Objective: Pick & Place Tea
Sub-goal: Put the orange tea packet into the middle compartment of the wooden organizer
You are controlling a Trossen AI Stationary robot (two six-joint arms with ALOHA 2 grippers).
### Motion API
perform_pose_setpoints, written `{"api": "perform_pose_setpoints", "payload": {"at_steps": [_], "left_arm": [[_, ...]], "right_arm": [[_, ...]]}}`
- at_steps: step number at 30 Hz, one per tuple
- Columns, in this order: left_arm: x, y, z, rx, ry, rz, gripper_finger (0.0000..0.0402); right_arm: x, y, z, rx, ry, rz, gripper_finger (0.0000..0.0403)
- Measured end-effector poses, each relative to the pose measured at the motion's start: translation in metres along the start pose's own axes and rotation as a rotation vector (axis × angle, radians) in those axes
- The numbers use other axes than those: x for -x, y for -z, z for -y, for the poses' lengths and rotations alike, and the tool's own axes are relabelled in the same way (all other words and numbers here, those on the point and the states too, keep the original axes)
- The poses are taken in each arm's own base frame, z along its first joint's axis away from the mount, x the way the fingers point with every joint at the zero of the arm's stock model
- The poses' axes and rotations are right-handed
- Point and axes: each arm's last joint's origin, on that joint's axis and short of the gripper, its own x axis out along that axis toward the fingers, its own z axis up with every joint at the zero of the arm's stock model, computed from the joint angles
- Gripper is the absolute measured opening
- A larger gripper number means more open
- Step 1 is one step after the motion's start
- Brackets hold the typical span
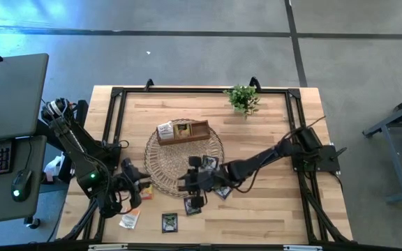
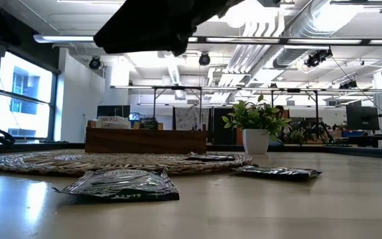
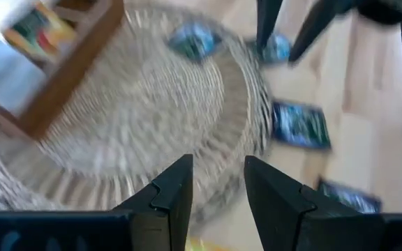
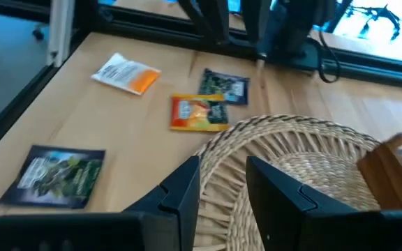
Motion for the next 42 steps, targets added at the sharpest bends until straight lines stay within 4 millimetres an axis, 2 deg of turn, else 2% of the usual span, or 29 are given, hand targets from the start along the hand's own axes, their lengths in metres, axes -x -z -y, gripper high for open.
{"api": "perform_pose_setpoints", "payload": {"at_steps": [8,23,42], "left_arm": [[0.000,0.005,0.001,-0.001,0.049,-0.172,0.0129],[0.000,0.005,0.001,0.000,0.050,-0.173,0.0129],[0.000,0.005,0.001,0.000,0.050,-0.173,0.0129]], "right_arm": [[0.001,0.000,-0.003,0.063,-0.006,0.003,0.0114],[-0.003,0.000,0.010,0.049,0.014,0.000,0.0114],[-0.003,0.000,0.010,0.031,0.013,0.000,0.0114]]}}
